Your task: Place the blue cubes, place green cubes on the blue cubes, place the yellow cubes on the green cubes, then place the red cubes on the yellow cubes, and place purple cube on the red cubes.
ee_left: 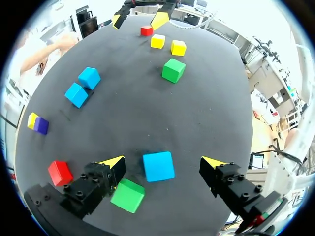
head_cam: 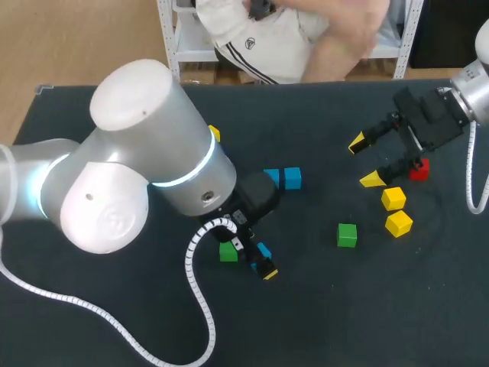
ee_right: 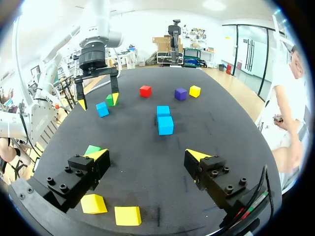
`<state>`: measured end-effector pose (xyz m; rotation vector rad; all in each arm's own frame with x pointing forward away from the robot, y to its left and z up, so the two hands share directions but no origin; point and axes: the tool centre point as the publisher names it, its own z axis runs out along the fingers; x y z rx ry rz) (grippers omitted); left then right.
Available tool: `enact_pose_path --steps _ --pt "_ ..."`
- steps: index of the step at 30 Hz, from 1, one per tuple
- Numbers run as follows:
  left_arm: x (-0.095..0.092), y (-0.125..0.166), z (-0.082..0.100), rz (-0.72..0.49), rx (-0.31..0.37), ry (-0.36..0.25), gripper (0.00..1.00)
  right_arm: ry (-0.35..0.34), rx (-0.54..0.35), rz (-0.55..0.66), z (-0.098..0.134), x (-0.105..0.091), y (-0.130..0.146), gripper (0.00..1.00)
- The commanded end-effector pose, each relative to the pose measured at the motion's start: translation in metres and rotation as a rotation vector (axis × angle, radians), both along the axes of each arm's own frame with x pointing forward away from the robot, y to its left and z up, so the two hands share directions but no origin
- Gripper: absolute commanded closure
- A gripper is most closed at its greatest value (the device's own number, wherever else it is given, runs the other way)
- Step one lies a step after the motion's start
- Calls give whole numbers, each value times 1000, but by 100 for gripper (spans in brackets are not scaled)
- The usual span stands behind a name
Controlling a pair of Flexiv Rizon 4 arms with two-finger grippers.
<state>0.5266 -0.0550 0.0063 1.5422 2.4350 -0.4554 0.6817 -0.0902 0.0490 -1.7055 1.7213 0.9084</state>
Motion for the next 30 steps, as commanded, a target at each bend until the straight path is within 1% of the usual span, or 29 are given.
enact_pose_path --steps 1,6,17,30 --pt "10 -2 -3 -16 -2 15 0 -2 2 0 0 0 0 0" --pt "9 0 -6 -15 -7 18 0 -2 2 0 0 0 0 0" --pt "-1 4 -7 21 -1 22 0 -2 2 0 0 0 0 0" --pt "10 2 -18 -12 -22 20 0 -2 2 0 0 0 0 0"
